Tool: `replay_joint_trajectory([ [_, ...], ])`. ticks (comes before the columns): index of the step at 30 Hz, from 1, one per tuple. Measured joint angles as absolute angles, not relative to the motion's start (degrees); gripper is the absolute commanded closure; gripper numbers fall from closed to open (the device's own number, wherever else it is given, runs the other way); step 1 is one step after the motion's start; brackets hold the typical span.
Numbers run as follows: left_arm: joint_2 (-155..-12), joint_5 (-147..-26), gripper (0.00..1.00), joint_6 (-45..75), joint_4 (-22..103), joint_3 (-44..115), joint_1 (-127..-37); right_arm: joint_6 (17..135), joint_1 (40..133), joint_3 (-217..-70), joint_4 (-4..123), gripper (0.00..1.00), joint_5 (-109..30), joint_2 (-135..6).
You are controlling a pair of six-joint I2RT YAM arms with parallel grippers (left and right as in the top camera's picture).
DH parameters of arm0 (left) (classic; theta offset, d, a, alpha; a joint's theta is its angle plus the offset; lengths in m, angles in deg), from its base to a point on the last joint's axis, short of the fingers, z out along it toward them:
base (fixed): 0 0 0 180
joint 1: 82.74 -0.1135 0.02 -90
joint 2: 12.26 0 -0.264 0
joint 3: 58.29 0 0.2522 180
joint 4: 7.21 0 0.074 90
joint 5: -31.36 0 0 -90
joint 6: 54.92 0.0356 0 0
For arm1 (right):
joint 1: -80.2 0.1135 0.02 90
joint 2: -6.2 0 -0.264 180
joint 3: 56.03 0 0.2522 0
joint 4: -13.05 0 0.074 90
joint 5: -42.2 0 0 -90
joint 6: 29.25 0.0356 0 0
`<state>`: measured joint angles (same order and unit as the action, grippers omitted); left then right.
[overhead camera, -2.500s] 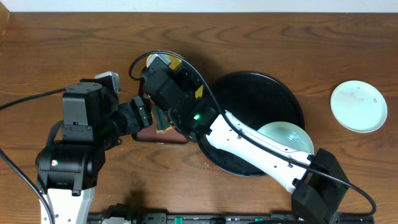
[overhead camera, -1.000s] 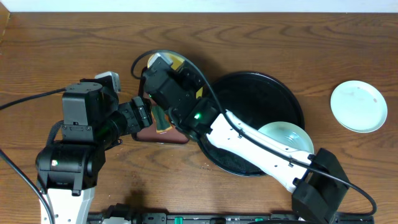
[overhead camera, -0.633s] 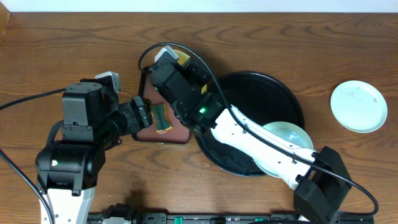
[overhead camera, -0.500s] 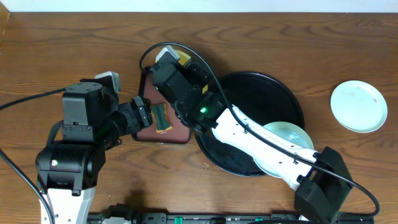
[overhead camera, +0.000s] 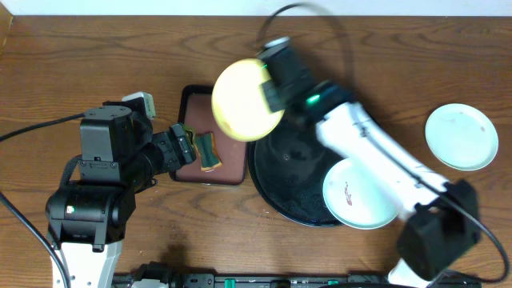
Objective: Clean dirty plates on tray and stack at the side
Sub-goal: 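Carry the yellow plate right and stack it on the cleaned plate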
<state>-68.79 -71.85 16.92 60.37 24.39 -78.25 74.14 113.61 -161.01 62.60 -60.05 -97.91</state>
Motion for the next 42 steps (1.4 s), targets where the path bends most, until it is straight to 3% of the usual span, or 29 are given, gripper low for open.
replay_joint_trajectory([
  [6,-68.8,-71.8,0.16,16.9,60.4,24.4,-78.2,82.5,89.2,-161.1,69.6,0.99,-42.4,-90.4],
  [12,-68.8,-71.8,0.16,16.9,60.4,24.4,-78.2,84.9,64.6,-161.3,78.7,0.99,-35.0,-90.3],
  [20,-68.8,-71.8,0.16,16.9,60.4,24.4,-78.2,82.7,43.9,-161.1,84.6,0.99,-33.2,-99.3],
  [28,-68.8,-71.8,0.16,16.9,60.4,24.4,-78.2,79.3,35.6,-159.0,85.6,0.99,-34.5,-108.5],
  [30,-68.8,-71.8,0.16,16.9,60.4,24.4,-78.2,78.2,34.9,-158.6,85.7,0.90,-34.7,-108.9],
  [32,-68.8,-71.8,0.16,16.9,60.4,24.4,-78.2,77.6,34.7,-158.5,85.6,0.71,-34.9,-108.9],
  [35,-68.8,-71.8,0.16,16.9,60.4,24.4,-78.2,77.0,34.7,-158.5,85.4,0.57,-34.8,-108.8],
  [42,-68.8,-71.8,0.16,16.9,60.4,24.4,-78.2,76.0,37.0,-158.4,84.6,0.55,-30.8,-101.5],
])
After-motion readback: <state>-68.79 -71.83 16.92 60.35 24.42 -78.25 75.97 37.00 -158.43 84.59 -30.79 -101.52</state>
